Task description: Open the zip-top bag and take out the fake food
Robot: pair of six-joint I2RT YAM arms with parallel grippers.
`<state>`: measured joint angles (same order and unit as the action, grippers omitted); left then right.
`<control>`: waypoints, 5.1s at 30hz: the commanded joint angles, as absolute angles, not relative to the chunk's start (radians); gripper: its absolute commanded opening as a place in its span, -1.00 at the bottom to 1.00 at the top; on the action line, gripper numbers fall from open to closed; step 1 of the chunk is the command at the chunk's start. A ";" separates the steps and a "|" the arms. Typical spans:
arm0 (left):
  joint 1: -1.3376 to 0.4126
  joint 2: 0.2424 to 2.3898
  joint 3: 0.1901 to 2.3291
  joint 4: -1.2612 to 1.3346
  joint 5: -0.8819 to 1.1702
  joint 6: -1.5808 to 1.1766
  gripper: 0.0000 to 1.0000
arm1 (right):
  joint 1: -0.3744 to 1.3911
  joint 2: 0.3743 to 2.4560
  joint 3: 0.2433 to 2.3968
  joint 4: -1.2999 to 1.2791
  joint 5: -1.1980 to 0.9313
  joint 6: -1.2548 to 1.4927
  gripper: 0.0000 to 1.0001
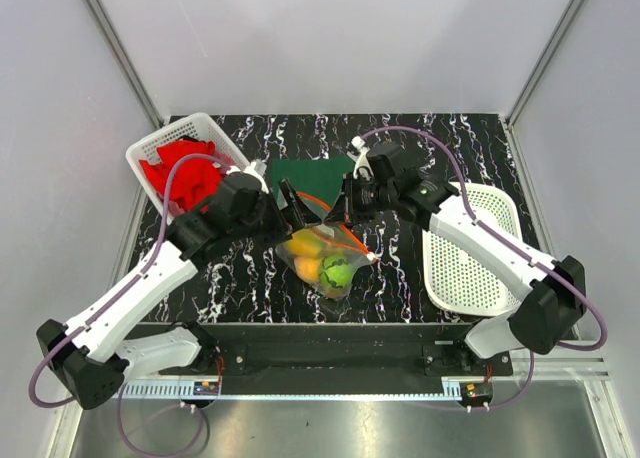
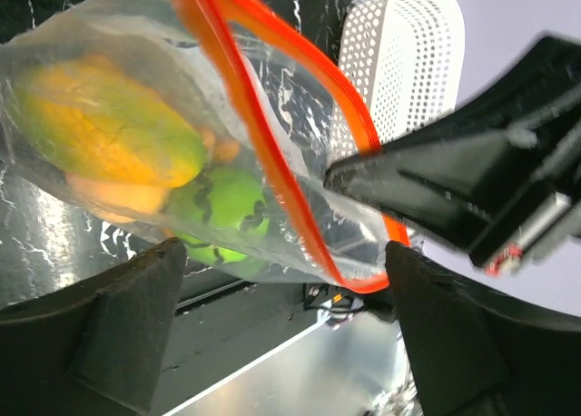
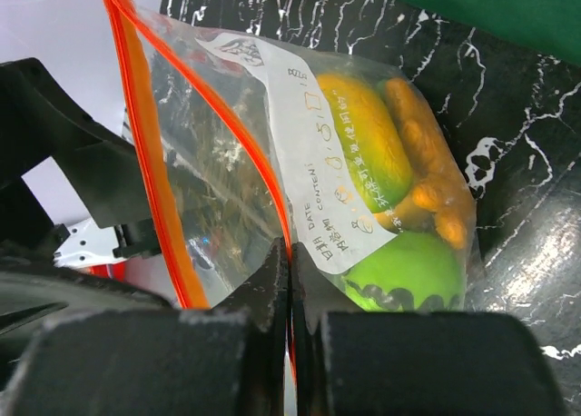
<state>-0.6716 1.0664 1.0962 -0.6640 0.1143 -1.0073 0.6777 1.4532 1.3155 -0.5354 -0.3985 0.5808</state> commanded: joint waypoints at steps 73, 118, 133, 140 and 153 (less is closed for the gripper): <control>-0.690 1.273 1.319 -0.647 0.198 -0.764 -1.00 | 0.736 1.589 1.442 -0.700 -0.242 0.529 -0.50; -0.621 1.175 1.120 -0.528 0.265 -0.678 -1.00 | 0.787 1.761 1.338 -0.411 -0.290 0.485 -0.48; -0.597 1.098 1.094 -0.558 0.265 -0.618 -1.00 | 0.788 1.537 1.290 -0.590 -0.293 0.477 -1.00; -0.595 1.088 1.092 -0.554 0.302 -0.590 -1.00 | 0.788 1.477 1.275 -0.592 -0.293 0.491 -0.91; -0.595 1.126 1.074 -0.457 0.383 -0.666 -1.00 | 0.790 1.675 1.292 -0.446 -0.359 0.489 -0.07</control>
<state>-0.5999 1.1160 1.0531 -0.5365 0.3286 -0.6537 0.7792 1.6688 1.2907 -0.4946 -0.3347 0.4973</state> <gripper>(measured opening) 0.012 0.418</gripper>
